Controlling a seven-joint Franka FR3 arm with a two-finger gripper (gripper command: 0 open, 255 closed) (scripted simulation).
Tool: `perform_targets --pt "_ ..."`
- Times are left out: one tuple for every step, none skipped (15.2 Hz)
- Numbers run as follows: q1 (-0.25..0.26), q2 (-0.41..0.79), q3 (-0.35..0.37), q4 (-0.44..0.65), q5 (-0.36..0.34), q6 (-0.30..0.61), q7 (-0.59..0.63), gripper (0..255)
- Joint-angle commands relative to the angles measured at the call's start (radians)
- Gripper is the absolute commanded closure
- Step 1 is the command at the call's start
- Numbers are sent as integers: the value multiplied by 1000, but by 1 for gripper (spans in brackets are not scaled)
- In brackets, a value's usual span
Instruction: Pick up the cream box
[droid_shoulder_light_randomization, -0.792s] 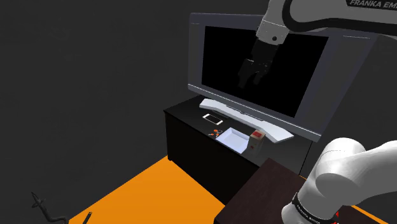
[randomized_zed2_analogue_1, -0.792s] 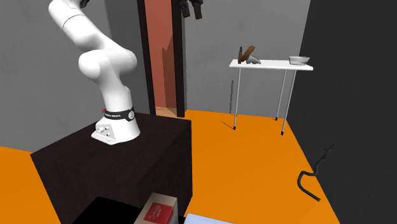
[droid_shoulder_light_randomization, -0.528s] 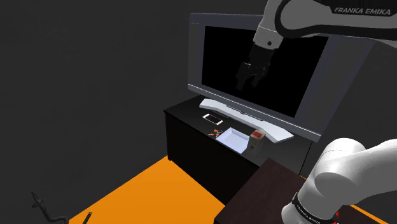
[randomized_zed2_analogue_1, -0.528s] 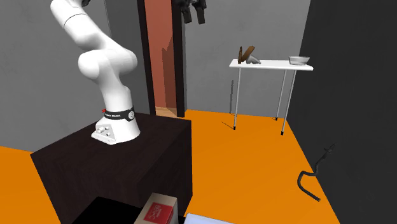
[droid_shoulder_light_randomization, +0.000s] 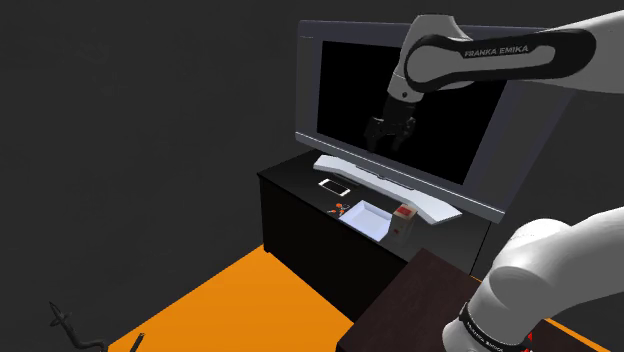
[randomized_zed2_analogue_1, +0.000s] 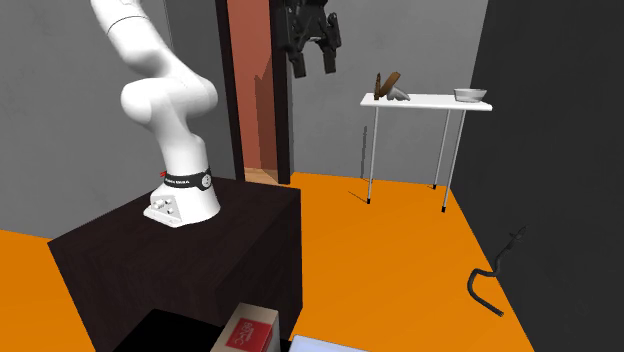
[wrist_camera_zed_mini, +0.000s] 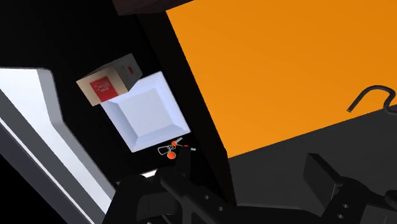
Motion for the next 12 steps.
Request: perform_targets --pt "-21 45 -15 -11 -6 48 19 0" --pt "-31 67 -23 -15 -8 71 27 0" --pt "-41 89 -31 -19 -11 93 35 0" --pt "-51 112 -40 -22 -13 115 43 0" --pt "-61 136 -48 -25 -15 137 50 0" --pt "-71 160 -57 -26 -16 158 58 0" --pt "-81 184 -66 -28 -17 180 65 0" --pt "-90 209 -75 -28 -18 201 73 0" --pt "-99 234 -84 -28 -19 222 80 0" --pt "-108 259 -93 -28 -18 242 86 0" --pt "-117 285 -103 -27 -18 262 93 0" --pt "-125 311 -112 -25 -16 282 99 0"
